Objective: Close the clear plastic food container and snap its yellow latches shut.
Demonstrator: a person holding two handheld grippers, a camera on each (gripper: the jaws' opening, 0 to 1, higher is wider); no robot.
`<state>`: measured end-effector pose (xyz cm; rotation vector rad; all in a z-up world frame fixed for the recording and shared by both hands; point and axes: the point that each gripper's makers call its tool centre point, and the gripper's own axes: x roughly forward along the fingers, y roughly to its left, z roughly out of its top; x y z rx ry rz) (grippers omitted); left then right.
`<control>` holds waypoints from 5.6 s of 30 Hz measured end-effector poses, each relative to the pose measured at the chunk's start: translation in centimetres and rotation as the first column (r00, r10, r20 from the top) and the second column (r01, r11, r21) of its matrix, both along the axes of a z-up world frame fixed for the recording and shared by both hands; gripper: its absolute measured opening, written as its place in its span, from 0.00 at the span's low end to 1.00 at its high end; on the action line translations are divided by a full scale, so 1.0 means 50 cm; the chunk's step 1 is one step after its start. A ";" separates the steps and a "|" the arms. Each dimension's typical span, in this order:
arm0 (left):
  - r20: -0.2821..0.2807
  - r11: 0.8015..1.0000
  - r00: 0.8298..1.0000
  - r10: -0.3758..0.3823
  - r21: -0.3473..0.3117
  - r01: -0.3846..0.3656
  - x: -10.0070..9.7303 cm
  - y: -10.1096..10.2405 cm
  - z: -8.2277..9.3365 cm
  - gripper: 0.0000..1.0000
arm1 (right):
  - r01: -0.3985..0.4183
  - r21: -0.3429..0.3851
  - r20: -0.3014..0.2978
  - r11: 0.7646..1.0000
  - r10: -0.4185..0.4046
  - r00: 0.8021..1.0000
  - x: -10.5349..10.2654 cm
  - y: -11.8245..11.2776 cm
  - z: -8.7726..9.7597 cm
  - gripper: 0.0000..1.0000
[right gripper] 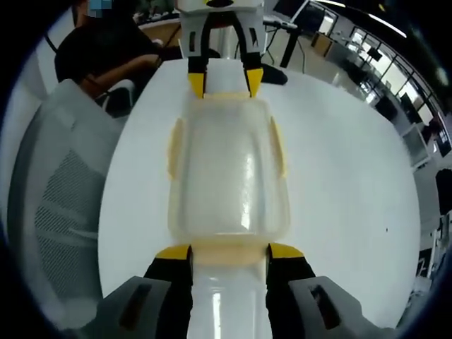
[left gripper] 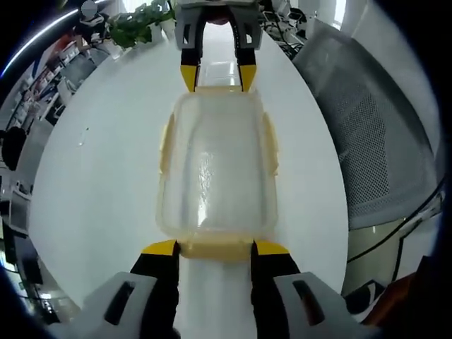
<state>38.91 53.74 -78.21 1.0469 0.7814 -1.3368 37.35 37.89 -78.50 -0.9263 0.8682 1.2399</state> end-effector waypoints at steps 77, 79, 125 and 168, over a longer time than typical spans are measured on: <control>-0.045 0.999 0.999 -0.004 -0.041 0.002 -0.054 -0.297 0.051 0.39 | -0.027 -0.047 -0.032 0.999 0.025 0.999 -0.046 -0.297 0.039 0.39; -0.048 0.999 0.999 -0.002 -0.043 0.000 -0.055 -0.304 0.051 0.39 | -0.028 -0.049 -0.032 0.998 0.027 0.999 -0.047 -0.304 0.041 0.39; -0.080 0.998 0.997 -0.007 -0.058 0.003 -0.060 -0.416 0.034 0.39 | -0.024 -0.064 -0.077 0.998 0.019 0.997 -0.054 -0.416 0.024 0.39; -0.144 0.980 0.981 0.127 -0.132 -0.146 -0.067 -0.390 0.017 0.45 | 0.136 0.024 -0.102 0.990 -0.133 0.986 -0.063 -0.441 0.009 0.46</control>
